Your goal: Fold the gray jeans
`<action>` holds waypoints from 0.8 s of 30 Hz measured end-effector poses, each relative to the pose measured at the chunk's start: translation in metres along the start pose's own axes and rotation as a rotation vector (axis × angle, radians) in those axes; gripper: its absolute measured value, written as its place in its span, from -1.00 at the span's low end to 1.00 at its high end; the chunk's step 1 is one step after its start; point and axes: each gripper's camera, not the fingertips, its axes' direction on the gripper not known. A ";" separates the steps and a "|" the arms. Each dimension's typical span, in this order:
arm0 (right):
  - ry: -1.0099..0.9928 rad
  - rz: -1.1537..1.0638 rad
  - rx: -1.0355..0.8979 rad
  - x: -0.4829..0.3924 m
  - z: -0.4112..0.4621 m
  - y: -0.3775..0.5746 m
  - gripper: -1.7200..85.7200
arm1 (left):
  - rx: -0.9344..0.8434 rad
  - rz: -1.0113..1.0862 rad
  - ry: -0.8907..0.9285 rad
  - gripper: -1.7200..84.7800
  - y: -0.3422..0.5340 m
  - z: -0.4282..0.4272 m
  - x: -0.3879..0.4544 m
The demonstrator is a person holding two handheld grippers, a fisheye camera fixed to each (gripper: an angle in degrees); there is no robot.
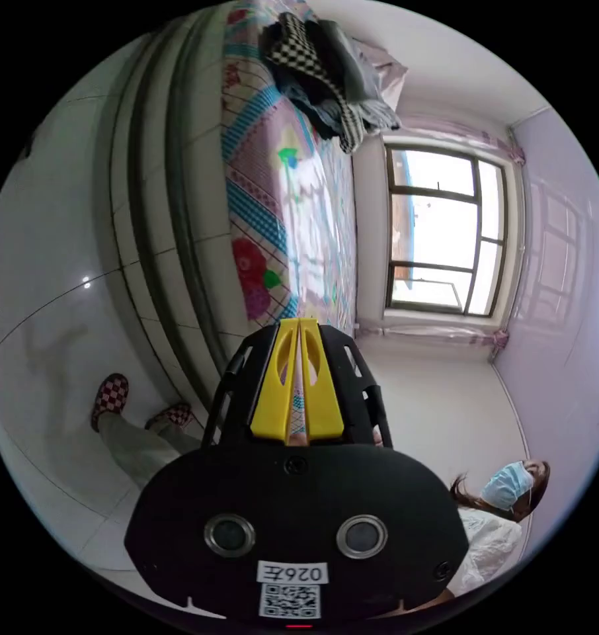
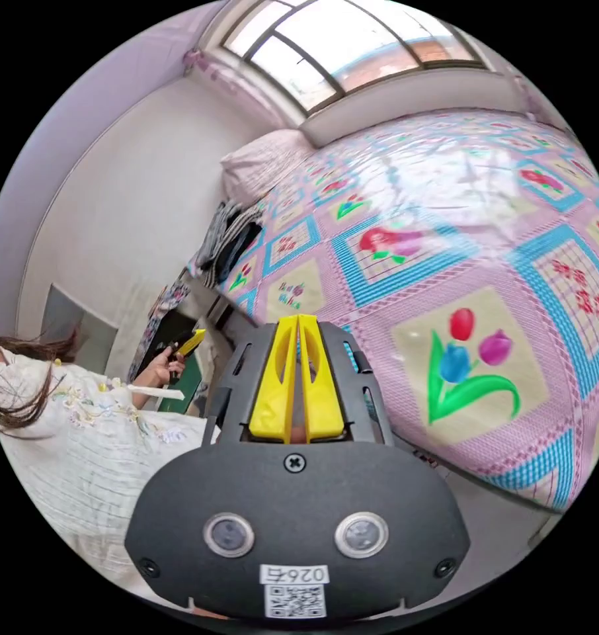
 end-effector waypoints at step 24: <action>-0.147 -0.011 -0.251 0.139 0.022 -0.023 -0.98 | 0.240 0.339 -0.258 -0.98 0.206 0.032 0.197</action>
